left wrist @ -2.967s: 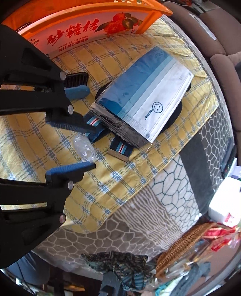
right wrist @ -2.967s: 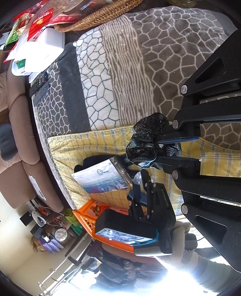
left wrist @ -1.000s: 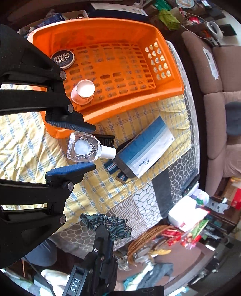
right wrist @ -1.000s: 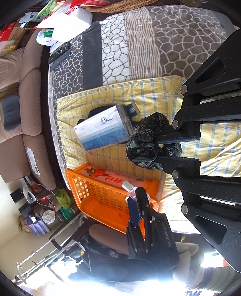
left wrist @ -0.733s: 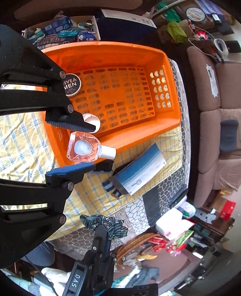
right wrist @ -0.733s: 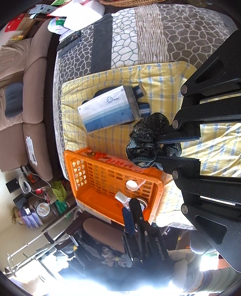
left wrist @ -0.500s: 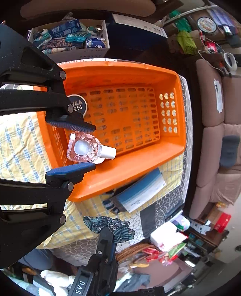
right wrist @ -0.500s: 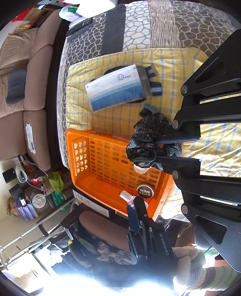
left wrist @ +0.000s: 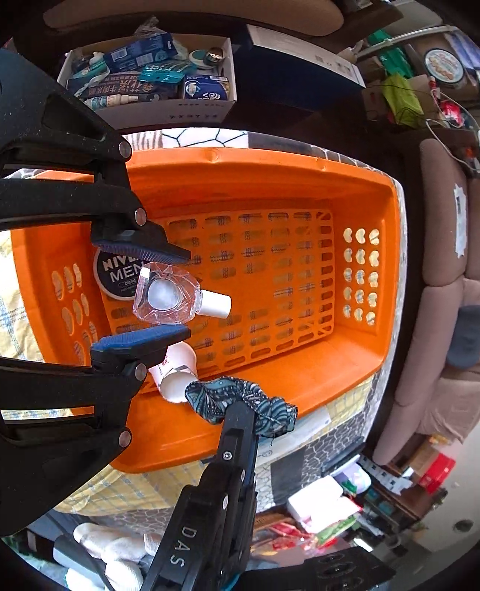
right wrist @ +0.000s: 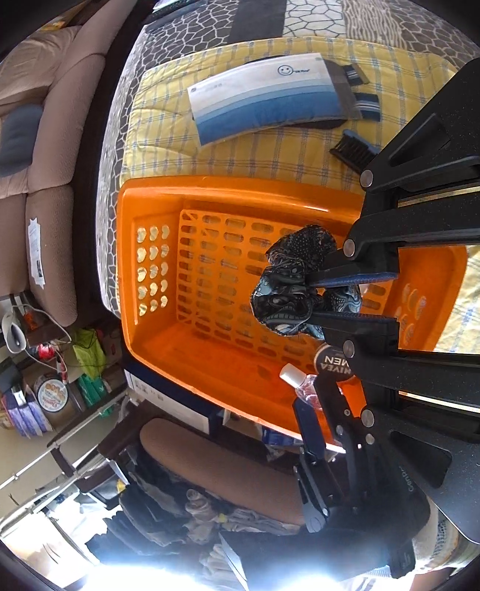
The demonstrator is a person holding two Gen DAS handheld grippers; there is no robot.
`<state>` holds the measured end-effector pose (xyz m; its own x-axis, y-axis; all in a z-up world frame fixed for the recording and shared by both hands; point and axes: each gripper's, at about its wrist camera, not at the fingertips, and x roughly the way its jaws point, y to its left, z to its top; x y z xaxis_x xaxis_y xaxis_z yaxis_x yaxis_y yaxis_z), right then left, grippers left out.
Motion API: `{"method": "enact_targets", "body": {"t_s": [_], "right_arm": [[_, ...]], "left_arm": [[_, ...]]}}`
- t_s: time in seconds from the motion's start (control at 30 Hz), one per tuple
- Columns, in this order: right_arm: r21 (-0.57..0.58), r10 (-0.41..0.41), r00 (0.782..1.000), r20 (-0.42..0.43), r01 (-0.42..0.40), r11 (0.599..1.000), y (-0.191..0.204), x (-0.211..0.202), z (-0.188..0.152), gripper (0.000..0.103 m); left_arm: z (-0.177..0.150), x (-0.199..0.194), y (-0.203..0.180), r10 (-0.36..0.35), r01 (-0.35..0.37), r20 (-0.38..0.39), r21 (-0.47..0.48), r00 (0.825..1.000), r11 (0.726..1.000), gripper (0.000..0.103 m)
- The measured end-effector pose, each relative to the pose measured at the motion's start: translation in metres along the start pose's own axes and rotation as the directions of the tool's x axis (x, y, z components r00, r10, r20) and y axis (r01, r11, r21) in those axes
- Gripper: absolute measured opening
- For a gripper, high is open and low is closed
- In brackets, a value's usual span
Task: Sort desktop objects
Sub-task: 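Carry the bottle in the left gripper while the right carries the scrunchie over the orange basket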
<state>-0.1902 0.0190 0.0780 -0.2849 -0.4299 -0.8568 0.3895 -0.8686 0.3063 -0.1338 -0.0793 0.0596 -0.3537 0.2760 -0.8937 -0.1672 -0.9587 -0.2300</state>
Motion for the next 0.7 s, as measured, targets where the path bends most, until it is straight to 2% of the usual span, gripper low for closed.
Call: {"method": "enact_targets", "body": {"t_s": [0.37, 0.43, 0.5, 0.7], "right_arm": [[-0.017, -0.071, 0.994, -0.082, 0.07, 0.997, -0.007, 0.058, 0.018, 0.012], [-0.017, -0.067, 0.993, -0.095, 0.066, 0.998, -0.007, 0.065, 0.018, 0.018], [-0.008, -0.063, 0.993, -0.097, 0.062, 0.998, -0.009, 0.066, 0.018, 0.021], [0.033, -0.058, 0.997, -0.051, 0.06, 0.998, -0.015, 0.047, 0.019, 0.021]], "left_arm": [[0.007, 0.025, 0.009, 0.02, -0.02, -0.024, 0.008, 1.0, 1.0, 0.032], [0.008, 0.028, 0.01, 0.025, -0.025, -0.026, 0.008, 0.999, 1.0, 0.032], [0.009, 0.03, 0.01, 0.027, -0.027, -0.029, 0.008, 0.999, 1.0, 0.032], [0.012, 0.035, 0.005, 0.043, -0.043, -0.034, 0.011, 0.999, 0.999, 0.032]]}}
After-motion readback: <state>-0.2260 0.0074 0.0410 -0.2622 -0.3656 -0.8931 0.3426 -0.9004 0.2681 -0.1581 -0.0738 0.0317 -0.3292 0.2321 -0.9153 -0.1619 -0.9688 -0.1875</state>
